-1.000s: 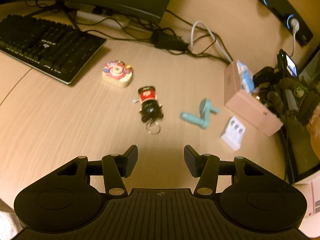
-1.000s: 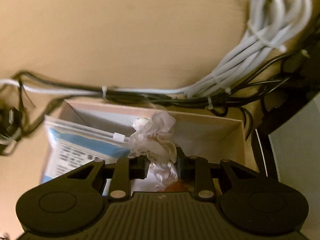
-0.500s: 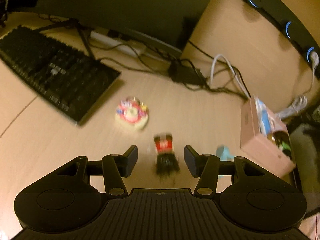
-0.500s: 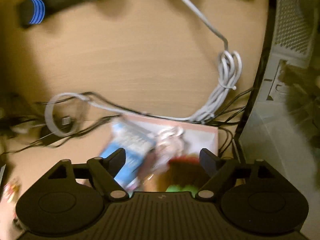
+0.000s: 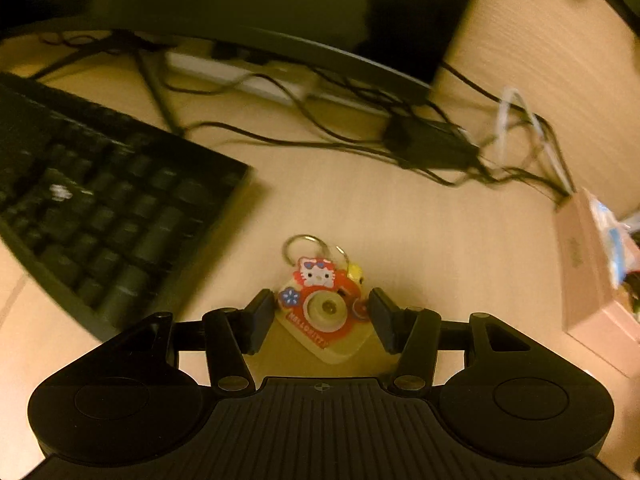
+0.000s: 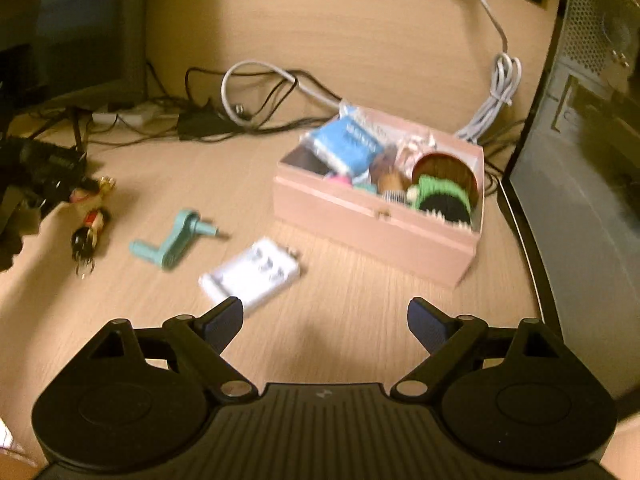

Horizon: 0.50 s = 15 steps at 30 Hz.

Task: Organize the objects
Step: 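Move the open left tool toward the red-and-black figurine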

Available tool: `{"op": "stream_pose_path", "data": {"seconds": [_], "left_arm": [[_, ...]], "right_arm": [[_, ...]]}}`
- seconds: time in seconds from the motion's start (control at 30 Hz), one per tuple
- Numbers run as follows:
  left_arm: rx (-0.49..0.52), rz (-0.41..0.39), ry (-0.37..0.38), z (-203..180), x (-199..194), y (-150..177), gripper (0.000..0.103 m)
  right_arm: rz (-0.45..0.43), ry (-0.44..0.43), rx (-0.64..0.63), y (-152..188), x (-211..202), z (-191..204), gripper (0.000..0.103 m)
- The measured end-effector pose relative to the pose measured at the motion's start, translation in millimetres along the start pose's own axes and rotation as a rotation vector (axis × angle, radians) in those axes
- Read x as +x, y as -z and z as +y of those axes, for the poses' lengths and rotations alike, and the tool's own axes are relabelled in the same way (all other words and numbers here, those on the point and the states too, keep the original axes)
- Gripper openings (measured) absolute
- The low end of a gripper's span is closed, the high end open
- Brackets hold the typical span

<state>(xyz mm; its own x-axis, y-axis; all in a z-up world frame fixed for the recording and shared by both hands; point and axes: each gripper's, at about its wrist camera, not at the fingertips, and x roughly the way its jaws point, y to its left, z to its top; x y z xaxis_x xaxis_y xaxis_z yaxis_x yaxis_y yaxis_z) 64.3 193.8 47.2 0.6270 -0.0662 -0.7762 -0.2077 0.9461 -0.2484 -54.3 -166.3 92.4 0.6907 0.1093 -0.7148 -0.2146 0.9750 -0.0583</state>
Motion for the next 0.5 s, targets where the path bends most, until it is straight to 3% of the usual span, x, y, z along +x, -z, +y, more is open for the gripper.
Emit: {"op": "stream_pose_path", "data": {"seconds": [0.3,0.5], "left_arm": [[0.072,0.104,0.261,-60.5,-2.5,38.4,0.054],[0.083,0.045,0.301,-63.0,-40.7,48.8,0.054]], "right_arm": [[0.062,0.018,0.058,18.3,13.4,-0.6,0.098],[0.092,0.03,0.065,24.9,33.7,3.3,0.1]]}}
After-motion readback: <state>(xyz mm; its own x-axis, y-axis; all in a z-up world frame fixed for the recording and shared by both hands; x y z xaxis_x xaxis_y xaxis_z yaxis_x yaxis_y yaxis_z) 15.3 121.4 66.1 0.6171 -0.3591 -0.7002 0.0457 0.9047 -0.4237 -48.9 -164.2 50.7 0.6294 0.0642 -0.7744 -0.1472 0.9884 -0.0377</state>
